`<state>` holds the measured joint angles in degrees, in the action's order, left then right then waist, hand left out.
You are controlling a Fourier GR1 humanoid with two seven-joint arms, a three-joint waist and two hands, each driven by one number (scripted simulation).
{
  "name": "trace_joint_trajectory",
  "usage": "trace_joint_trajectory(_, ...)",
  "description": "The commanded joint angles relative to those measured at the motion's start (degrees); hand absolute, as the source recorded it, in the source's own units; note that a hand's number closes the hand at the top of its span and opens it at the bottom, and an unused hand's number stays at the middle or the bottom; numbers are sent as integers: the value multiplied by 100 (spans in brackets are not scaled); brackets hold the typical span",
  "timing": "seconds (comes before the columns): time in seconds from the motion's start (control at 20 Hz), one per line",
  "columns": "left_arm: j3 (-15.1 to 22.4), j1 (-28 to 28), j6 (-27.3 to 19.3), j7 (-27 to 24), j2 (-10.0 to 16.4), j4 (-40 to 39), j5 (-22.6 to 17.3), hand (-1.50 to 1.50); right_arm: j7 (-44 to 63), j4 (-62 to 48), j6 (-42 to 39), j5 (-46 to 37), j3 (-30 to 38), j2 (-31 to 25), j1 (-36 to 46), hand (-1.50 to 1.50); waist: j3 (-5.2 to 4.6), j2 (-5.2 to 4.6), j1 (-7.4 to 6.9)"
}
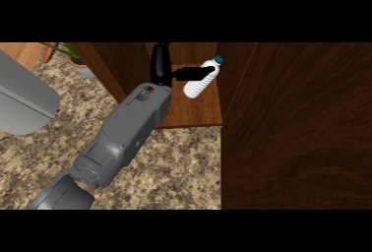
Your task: Pick up the bottled water, place it into the cabinet and close the cabinet
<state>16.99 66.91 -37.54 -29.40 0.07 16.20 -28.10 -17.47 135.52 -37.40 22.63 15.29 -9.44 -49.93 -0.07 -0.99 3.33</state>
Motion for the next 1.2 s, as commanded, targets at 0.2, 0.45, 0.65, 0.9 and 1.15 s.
trace_joint_trajectory(0.2, -388, 198, 583, -407, -1, 209, -158, -150, 217, 732, -57, 376, 178, 51, -459, -150, -3, 56, -85)
trace_joint_trajectory(0.45, -548, -85, 1201, -567, -7, 650, -405, -150, 35, 481, -132, 491, 425, 12, -322, -150, 1, 88, -155)
trace_joint_trajectory(0.65, 30, -457, 1199, -270, -7, 1382, -633, -150, 392, 714, 73, 485, 217, -46, -97, -150, 1, 104, -203)
trace_joint_trajectory(0.9, 493, -1272, 1072, -30, -7, 2486, -710, -150, 563, 912, 160, 99, -207, 253, -222, -150, 0, 145, -307)
trace_joint_trajectory(1.15, 828, -1894, 958, 320, 65, 3591, -551, -150, 640, 1091, 172, 613, 94, 18, -417, -150, -2, 155, -381)
